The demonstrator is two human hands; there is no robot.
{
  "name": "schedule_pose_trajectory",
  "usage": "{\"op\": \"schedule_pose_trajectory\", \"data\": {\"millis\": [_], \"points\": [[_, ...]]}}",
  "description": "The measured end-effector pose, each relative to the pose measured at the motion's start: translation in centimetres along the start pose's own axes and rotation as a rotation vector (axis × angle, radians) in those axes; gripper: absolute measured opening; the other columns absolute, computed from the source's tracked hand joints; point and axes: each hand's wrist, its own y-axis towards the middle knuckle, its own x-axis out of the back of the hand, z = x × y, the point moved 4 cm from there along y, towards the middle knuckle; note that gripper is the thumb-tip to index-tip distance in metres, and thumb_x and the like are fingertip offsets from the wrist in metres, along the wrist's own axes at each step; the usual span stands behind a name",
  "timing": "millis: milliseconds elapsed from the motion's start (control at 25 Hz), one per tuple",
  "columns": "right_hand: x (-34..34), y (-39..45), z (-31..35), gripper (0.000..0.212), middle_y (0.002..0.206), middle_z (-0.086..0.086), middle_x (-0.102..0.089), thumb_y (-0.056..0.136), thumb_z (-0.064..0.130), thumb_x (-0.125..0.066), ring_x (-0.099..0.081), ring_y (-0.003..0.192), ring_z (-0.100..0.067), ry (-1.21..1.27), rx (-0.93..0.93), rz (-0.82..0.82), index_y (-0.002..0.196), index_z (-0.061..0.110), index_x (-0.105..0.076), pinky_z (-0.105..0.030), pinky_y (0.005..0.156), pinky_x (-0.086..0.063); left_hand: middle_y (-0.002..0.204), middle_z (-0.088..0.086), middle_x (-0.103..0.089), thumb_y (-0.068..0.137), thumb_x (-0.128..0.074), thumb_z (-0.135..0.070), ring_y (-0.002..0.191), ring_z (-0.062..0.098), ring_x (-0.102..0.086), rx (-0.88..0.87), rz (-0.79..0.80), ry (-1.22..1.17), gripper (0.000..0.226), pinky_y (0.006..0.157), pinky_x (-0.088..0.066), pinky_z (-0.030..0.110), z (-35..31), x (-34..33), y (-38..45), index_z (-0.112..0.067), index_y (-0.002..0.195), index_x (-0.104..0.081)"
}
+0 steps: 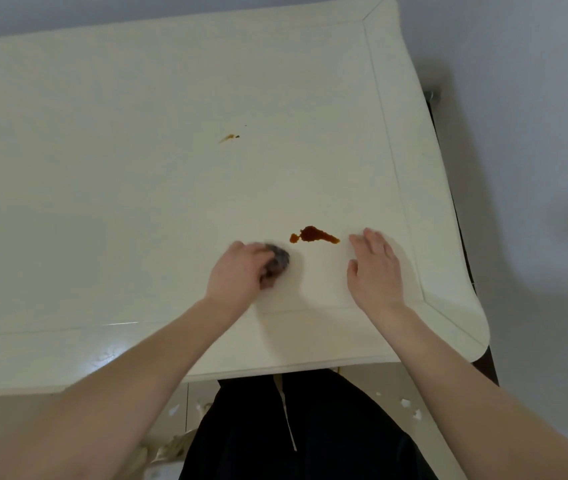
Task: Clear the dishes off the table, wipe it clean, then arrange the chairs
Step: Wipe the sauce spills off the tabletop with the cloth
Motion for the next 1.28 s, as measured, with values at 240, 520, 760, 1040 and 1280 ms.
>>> {"op": "schedule_pose_trajectory", "data": {"millis": [240,520,760,1040,1280], "points": [[0.0,0.2,-0.4,0.050,0.155,-0.010,-0.024,0.092,0.012,-0.046,-0.016,0.144,-0.028,0.004,0.021,0.023,0.141,0.017,-0.038,-0.041,0.116,-0.021,0.112,0.004,-0.065,0.084,-0.056,-0.013,0.097,0.029,-0.059,0.084,-0.035,-0.147,0.025,0.085,-0.046,0.035,-3.4,0.3,7.7,-0.020,0.106,-0.067],[0.1,0.4,-0.5,0.049,0.151,-0.017,-0.029,0.088,0.005,-0.047,-0.020,0.142,-0.034,0.055,0.057,0.017,0.136,0.011,-0.044,-0.041,0.115,-0.022,0.149,0.007,-0.037,0.091,-0.050,-0.016,0.132,0.030,-0.036,-0.106,0.012,0.044,0.037,0.103,-0.036,0.035,-8.2,-2.9,3.0,-0.016,0.128,-0.052],[0.9,0.1,-1.2,0.052,0.156,-0.011,-0.020,0.090,0.004,-0.045,-0.012,0.145,-0.025,0.106,0.093,0.112,0.141,0.013,-0.037,-0.032,0.118,-0.015,0.121,0.009,-0.052,0.081,-0.050,-0.005,0.103,0.031,-0.052,-0.205,0.074,0.312,0.041,0.079,-0.044,0.036,-6.4,-0.6,2.9,-0.015,0.121,-0.046],[3.6,-1.3,2.0,0.047,0.133,0.002,-0.050,0.096,0.020,-0.052,-0.052,0.117,-0.011,0.920,-0.051,0.007,0.141,0.024,-0.041,-0.027,0.101,-0.040,0.092,0.009,-0.062,0.078,-0.062,0.006,0.064,0.018,-0.065,0.486,0.050,-1.025,0.036,0.049,-0.049,0.027,-4.9,1.3,3.9,-0.011,0.107,-0.049],[3.2,0.6,4.8,0.035,0.102,0.000,-0.062,0.087,0.007,-0.060,-0.064,0.091,-0.021,1.060,-0.099,0.041,0.121,0.018,-0.058,-0.033,0.085,-0.054,0.091,0.009,-0.067,0.073,-0.068,0.005,0.077,0.023,-0.064,0.377,0.089,-1.195,0.038,0.068,-0.052,0.032,-5.9,1.1,2.4,-0.010,0.108,-0.064]]}}
